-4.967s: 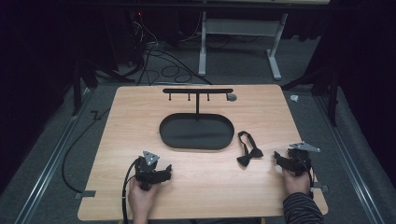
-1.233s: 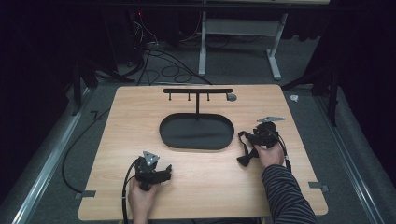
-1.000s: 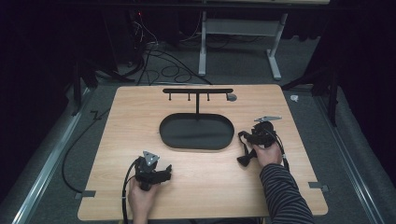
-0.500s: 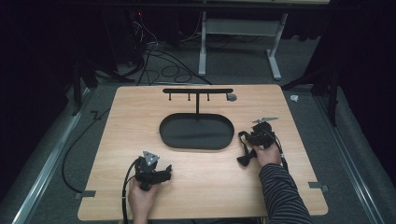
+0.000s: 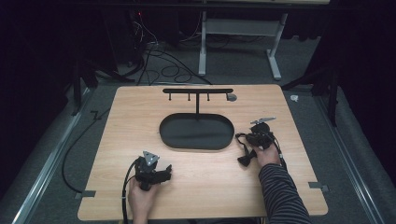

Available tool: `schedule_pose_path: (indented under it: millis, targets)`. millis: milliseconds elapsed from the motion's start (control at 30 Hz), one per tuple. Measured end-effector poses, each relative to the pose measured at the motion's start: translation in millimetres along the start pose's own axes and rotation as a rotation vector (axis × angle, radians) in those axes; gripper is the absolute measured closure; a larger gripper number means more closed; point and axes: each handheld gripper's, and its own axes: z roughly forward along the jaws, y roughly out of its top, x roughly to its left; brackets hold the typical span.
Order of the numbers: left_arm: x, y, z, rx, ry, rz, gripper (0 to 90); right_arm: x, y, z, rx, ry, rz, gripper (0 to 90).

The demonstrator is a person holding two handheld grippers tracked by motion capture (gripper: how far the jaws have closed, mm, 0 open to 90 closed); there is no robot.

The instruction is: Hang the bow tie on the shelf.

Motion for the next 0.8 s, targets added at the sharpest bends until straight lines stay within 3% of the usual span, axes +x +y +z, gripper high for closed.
schedule_pose_path:
  millis: [333, 800]
  targets:
    - [0.0, 0.0, 0.0, 0.0, 0.0, 0.0, 16.2, -6.2, 0.4, -14.2, -0.035, 0.009, 0.018, 82.2]
    - [0.0, 0.0, 0.0, 0.0, -0.001, 0.0, 16.2, -4.2, 1.5, -24.6, -0.061, 0.029, 0.012, 82.2]
